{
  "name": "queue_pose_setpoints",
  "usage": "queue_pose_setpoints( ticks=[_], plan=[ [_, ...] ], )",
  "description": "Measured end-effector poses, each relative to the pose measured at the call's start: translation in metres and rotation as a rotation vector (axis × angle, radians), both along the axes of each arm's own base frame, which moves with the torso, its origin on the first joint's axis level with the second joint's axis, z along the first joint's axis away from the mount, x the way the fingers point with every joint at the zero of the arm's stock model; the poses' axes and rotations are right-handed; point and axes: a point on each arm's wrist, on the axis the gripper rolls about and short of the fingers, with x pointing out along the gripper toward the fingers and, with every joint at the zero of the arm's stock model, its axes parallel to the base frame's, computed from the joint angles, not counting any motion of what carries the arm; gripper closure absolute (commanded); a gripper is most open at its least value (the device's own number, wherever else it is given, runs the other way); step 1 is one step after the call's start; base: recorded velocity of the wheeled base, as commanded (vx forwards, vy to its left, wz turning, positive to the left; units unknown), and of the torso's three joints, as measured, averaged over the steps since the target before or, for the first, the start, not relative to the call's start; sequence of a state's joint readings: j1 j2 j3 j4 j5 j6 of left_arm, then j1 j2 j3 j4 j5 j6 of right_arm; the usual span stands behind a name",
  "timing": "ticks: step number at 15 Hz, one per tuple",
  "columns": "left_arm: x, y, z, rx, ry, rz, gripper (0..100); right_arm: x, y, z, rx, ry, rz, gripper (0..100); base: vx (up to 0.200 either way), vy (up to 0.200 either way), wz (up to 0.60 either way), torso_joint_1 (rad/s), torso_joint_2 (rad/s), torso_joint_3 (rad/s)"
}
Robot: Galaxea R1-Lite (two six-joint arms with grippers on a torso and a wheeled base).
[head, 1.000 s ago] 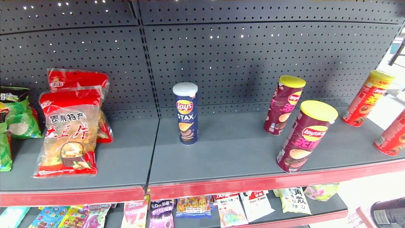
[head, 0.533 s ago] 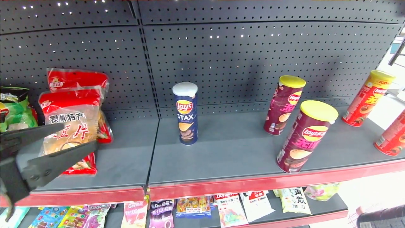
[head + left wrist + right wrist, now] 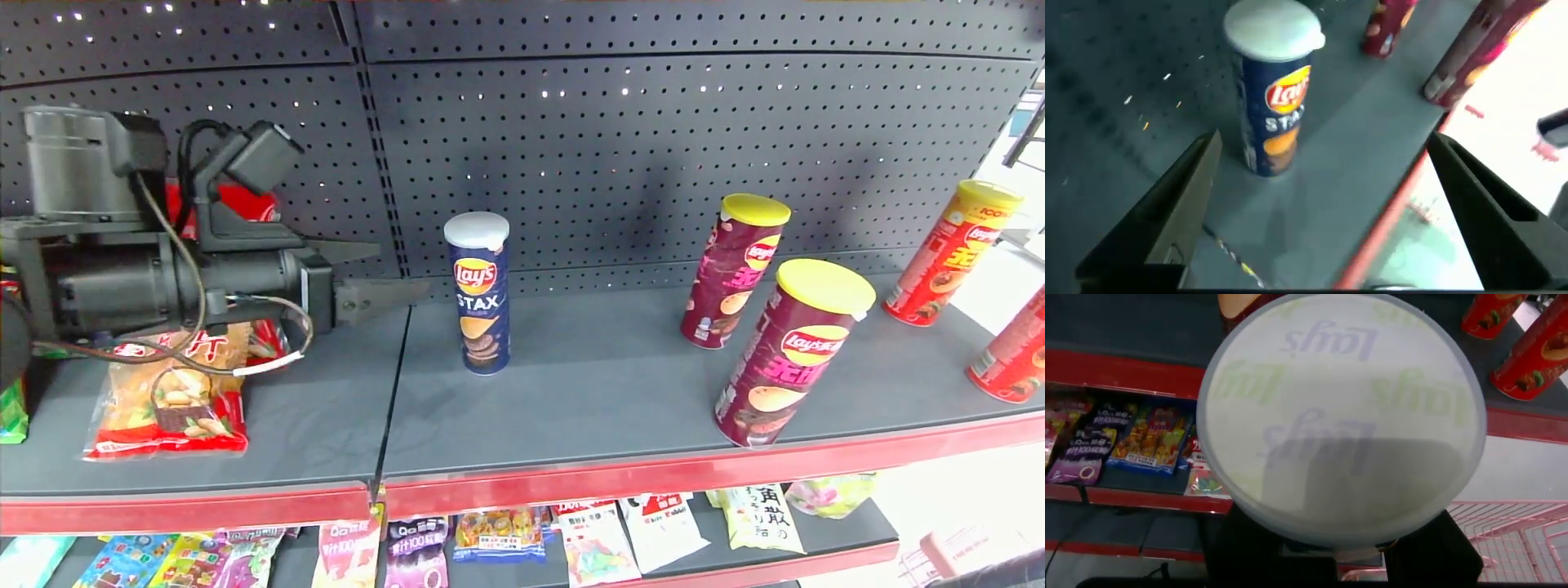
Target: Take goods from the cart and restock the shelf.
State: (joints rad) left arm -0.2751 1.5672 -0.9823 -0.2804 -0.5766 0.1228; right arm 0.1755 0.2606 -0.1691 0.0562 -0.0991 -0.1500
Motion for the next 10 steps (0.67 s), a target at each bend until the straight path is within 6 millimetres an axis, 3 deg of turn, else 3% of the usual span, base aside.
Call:
queue_pose_setpoints(
  ticks=[5, 10],
  plan=[
    [0.038, -0.006, -0.033, 0.025, -0.029, -0.045, 0, 0.0, 0.0, -0.001, -0.001, 0.005, -0.005, 100, 0.0, 0.0, 0.0, 0.0, 0.0, 0.0],
    [0.06, -0.012, -0.057, 0.005, -0.1, -0.058, 0, 0.0, 0.0, 0.0, -0.001, 0.004, -0.009, 100, 0.0, 0.0, 0.0, 0.0, 0.0, 0.0]
  ],
)
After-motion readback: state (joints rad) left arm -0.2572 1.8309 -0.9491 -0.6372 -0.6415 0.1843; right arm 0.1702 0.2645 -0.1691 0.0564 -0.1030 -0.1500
